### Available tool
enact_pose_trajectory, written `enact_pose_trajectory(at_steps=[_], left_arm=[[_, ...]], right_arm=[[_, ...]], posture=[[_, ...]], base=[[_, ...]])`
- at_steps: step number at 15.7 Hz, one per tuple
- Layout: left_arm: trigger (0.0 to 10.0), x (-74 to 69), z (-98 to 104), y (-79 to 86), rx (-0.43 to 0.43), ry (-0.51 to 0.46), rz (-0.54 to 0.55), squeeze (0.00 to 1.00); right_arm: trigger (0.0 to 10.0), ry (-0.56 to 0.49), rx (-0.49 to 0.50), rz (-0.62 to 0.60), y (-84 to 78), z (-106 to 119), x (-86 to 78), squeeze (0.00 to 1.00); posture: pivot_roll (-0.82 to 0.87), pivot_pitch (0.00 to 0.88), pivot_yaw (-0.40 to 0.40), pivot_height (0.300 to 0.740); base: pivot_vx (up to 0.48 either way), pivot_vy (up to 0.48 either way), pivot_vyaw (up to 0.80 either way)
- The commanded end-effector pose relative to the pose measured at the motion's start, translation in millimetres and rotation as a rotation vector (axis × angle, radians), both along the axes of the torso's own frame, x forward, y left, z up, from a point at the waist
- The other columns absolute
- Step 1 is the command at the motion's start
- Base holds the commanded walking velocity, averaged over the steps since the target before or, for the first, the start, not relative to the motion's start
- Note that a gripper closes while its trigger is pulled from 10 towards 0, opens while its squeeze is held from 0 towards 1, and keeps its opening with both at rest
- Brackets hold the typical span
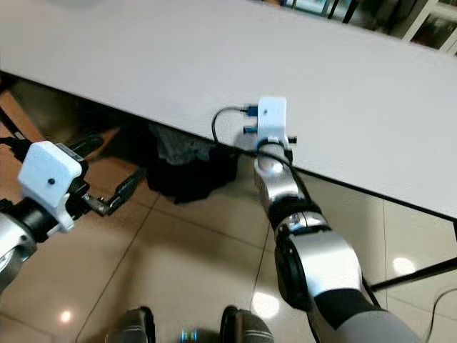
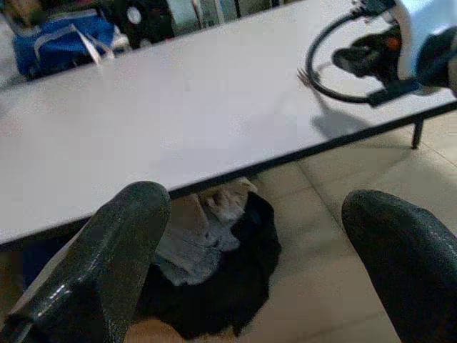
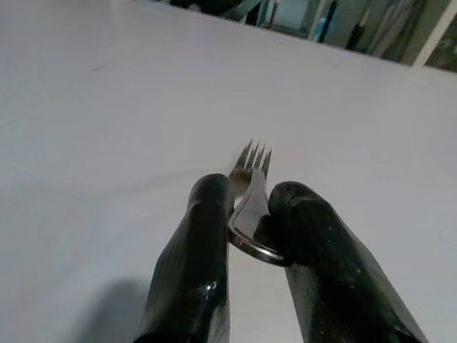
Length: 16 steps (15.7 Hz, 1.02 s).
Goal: Setting the table
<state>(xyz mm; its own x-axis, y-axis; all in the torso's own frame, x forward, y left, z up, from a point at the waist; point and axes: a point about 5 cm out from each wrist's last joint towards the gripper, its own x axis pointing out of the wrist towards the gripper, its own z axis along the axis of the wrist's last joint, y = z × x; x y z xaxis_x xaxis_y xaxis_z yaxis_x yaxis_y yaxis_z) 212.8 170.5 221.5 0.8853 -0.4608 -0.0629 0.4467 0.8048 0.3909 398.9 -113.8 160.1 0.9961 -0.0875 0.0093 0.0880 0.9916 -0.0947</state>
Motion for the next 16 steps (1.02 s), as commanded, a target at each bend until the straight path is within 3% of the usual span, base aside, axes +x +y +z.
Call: enact_pose_trajectory(at_steps=[1,6,12,15,16], left_arm=[[10.0,-8.0,3,-2.8,0.008,0.012,-0.022,0.0],[10.0,-16.5,5,-4.7,0.012,0.046,-0.026,0.0],[10.0,-10.5,9,-7.8,0.004,0.043,-0.031,0.0],[10.0,-8.6,9,-10.4,0.004,0.042,-0.035,0.0],[10.0,-7.6,9,-11.1,0.005,0.042,-0.037,0.0]], right_arm=[[10.0,0.101,0.04,0.006,-1.2,-14,-2.1,0.0],[10.0,0.169,0.062,-0.026,-3.6,-13,1.0,0.0],[10.0,0.078,0.112,-0.025,-9.7,16,10.8,0.0],[10.0,0.07,0.102,-0.03,-13.9,17,11.1,0.0],[0.7,0.074,0.118,-0.019,-14.1,16,10.9,0.0]], posture=[[0.23,0.299,-0.106,0.74],[0.24,0.319,-0.1,0.74],[0.22,0.293,-0.091,0.74],[0.22,0.286,-0.089,0.74],[0.22,0.28,-0.089,0.74]], base=[[0.0,0.0,0.0],[0.0,0.0,0.0],[0.0,0.0,0.0],[0.0,0.0,0.0],[0.0,0.0,0.0]])
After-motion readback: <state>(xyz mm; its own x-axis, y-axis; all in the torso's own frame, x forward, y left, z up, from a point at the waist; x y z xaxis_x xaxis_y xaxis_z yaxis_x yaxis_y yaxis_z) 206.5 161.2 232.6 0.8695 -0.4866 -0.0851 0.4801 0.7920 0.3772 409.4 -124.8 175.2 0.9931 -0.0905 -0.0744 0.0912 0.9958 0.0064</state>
